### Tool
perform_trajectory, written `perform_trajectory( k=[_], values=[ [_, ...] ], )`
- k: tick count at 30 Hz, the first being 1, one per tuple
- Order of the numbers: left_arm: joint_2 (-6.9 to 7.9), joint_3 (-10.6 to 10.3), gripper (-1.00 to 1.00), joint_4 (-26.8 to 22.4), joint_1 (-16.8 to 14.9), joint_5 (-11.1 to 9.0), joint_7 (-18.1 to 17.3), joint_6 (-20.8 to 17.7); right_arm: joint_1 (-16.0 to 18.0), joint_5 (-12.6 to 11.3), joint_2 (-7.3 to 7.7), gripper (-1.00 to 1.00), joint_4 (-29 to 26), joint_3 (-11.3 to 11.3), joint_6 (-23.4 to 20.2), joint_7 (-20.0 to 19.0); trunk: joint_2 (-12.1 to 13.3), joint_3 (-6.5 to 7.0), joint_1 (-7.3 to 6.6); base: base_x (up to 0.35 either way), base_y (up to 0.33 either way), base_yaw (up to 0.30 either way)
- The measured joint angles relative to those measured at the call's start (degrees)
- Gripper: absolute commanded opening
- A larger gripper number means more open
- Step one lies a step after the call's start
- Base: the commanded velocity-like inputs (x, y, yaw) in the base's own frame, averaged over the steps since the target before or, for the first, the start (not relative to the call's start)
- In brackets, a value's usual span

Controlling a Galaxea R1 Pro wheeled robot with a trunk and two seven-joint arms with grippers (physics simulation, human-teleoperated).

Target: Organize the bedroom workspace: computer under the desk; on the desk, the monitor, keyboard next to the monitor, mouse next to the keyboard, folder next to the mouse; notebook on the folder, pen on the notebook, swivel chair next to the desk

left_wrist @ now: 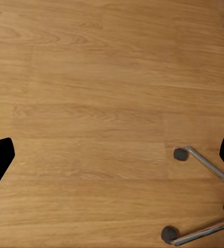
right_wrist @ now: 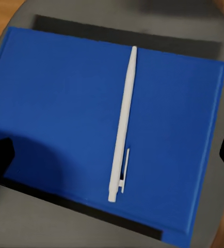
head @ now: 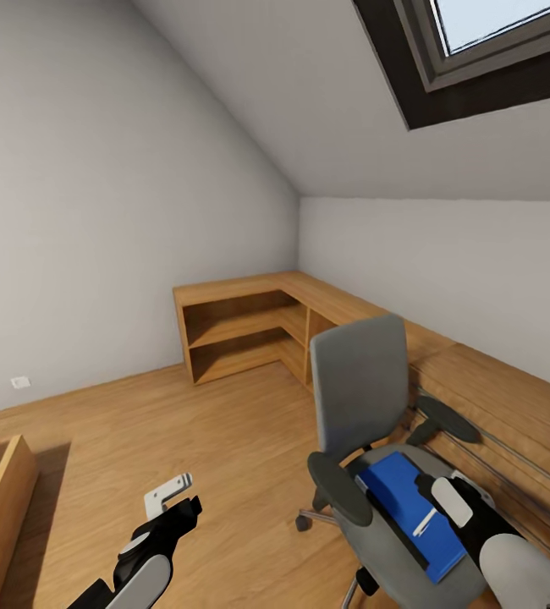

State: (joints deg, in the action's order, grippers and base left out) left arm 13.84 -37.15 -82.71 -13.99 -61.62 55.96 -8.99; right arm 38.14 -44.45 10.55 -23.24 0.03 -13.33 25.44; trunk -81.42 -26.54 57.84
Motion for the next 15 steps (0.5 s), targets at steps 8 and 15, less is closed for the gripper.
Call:
perform_trajectory(
  k=[8, 15],
  values=[
    [0.00, 0.0, 1.00, 0.0, 0.0, 0.0, 0.0, 0.0, 0.0, -0.2, 0.00, 1.00, -0.1, -1.5, 0.0, 0.0, -3.2, -1.44, 1.76, 0.000, 0.000, 0.000],
    [0.00, -0.1, 1.00, 0.0, 0.0, 0.0, 0.0, 0.0, 0.0, -0.1, -0.02, 1.00, -0.4, -2.2, 0.0, -0.1, -6.0, -2.69, 3.30, 0.000, 0.000, 0.000]
  ],
)
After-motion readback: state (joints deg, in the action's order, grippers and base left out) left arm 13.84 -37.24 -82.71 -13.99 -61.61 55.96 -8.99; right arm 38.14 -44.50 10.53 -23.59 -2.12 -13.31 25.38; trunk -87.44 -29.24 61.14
